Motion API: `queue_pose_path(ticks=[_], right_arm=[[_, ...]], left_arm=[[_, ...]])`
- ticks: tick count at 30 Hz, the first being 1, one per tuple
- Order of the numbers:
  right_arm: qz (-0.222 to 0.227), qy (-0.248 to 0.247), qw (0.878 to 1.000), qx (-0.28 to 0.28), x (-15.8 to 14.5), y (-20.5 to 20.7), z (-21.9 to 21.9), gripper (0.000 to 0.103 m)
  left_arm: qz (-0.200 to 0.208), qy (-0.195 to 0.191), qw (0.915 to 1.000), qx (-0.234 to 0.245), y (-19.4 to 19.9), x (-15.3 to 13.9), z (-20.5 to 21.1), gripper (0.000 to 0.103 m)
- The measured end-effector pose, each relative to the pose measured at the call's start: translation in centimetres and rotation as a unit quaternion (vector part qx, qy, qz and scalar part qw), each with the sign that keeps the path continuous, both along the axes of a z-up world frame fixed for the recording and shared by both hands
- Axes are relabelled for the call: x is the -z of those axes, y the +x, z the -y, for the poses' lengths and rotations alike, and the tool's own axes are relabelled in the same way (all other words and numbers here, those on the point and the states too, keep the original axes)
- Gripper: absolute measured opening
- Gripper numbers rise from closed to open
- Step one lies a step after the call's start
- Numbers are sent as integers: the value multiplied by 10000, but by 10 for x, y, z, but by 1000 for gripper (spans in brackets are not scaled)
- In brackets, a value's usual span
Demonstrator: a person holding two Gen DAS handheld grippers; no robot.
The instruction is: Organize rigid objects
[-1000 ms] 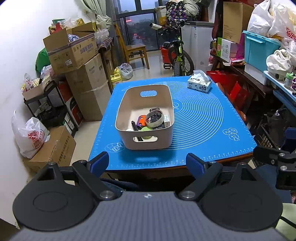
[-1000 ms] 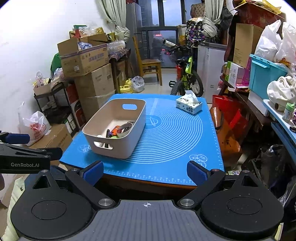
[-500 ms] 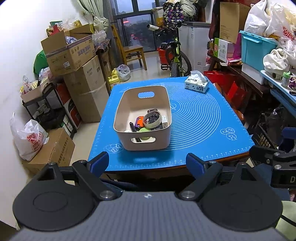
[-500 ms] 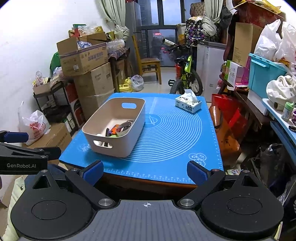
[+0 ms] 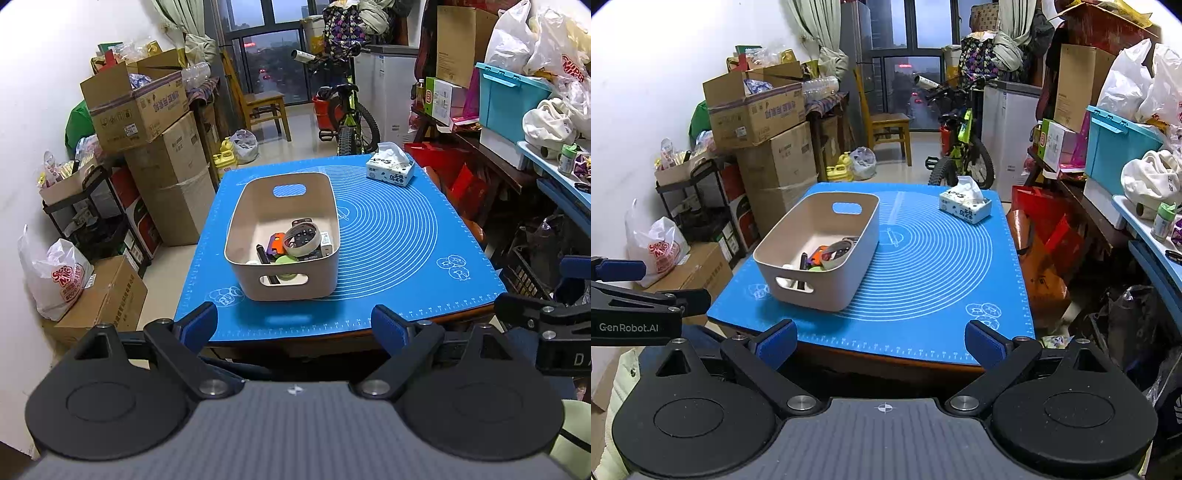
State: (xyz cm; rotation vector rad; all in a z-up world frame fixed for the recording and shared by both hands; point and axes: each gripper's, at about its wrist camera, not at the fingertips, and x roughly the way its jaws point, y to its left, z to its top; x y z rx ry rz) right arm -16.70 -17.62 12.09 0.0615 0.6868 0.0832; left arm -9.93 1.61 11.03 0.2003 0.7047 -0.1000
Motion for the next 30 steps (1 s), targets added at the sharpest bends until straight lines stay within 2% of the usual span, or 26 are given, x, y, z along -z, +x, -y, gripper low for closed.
queue_pose_path(ticks=[30], right_arm=[[-11,-10,10000,19,-2,-3,0,99]], left_arm=[[-22,-39,10000,37,-2,-2,6,90]])
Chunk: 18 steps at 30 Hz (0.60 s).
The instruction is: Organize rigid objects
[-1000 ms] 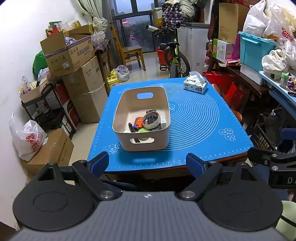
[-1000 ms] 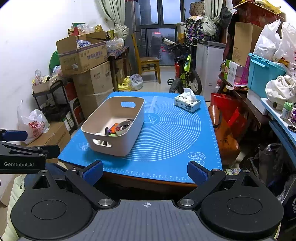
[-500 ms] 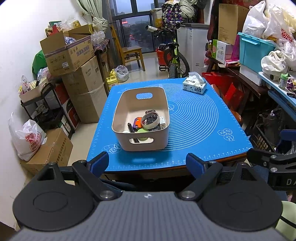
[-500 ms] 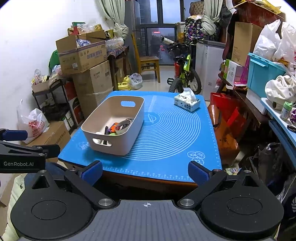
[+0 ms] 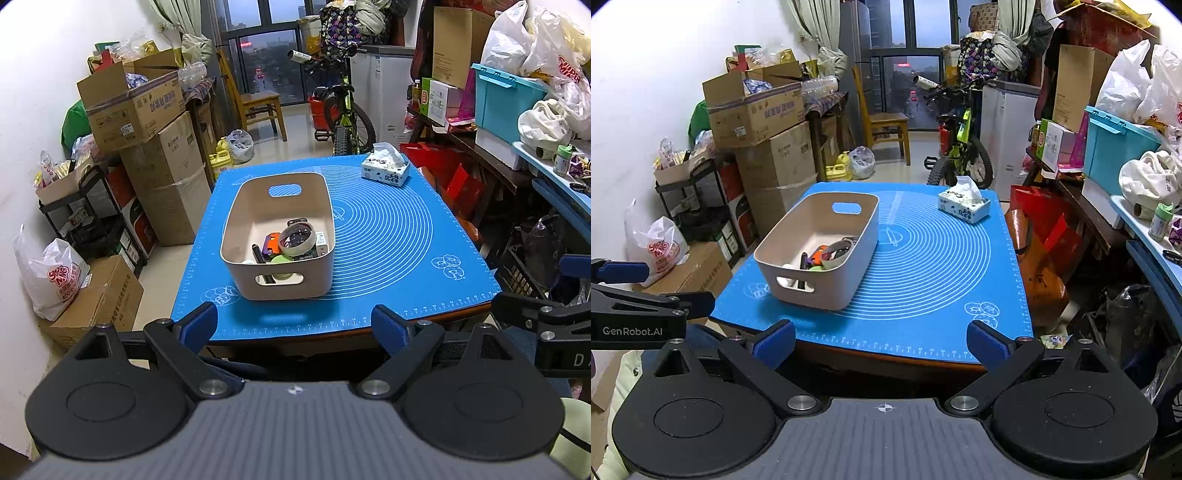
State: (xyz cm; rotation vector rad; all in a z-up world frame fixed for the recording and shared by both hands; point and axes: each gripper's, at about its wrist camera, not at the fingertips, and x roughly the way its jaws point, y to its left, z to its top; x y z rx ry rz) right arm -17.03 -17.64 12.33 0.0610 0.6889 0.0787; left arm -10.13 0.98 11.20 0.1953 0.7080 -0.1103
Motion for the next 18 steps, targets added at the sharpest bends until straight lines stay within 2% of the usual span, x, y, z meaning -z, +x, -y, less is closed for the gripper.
queue_pose_path(ticks=[18], right_arm=[[-28,-15,10000,4,-3,0,-1,99]], left_arm=[[22,-13,10000,32,-1,-5,1,90]])
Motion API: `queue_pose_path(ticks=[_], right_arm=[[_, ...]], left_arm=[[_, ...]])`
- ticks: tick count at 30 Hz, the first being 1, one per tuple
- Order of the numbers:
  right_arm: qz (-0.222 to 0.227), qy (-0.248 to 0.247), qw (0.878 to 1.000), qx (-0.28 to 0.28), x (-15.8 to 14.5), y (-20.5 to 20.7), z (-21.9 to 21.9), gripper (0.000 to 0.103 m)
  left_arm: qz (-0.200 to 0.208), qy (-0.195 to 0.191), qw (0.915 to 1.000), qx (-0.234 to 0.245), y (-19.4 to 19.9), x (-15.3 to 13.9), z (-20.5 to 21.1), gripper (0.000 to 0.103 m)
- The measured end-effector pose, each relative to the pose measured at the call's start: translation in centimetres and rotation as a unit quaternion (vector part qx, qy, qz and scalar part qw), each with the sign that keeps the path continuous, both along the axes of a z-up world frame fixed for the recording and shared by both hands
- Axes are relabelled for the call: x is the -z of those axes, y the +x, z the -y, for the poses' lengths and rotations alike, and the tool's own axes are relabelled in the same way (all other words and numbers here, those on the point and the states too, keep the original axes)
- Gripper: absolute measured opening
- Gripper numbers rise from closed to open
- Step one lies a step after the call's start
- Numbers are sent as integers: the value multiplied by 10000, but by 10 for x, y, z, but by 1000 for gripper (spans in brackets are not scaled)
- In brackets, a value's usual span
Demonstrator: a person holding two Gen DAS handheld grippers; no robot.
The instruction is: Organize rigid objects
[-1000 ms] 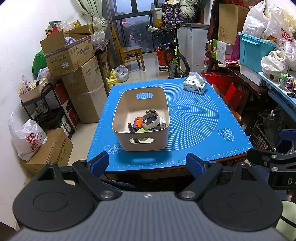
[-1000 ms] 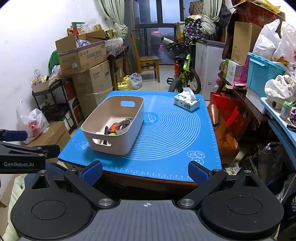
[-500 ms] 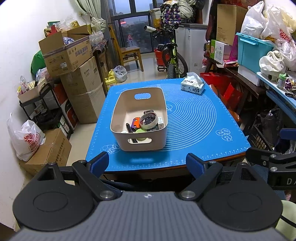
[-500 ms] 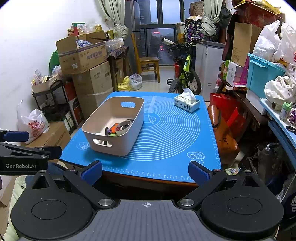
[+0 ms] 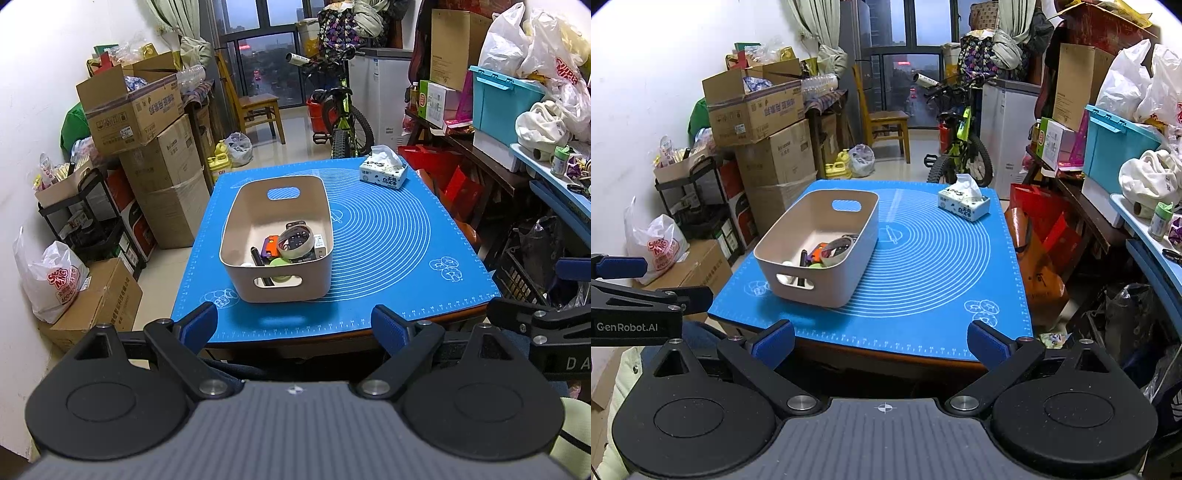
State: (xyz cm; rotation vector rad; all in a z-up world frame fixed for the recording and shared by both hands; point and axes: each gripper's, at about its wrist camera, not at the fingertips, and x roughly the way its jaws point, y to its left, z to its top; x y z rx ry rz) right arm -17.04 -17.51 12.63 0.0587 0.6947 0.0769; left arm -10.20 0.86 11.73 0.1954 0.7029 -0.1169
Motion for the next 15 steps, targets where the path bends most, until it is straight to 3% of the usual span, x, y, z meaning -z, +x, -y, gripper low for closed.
queue_pose_path(ticks=[15], right_arm=[[-1,-1,10000,4,-1,0,-1,99]], left_arm=[[14,-26,10000,24,0,-3,3,90]])
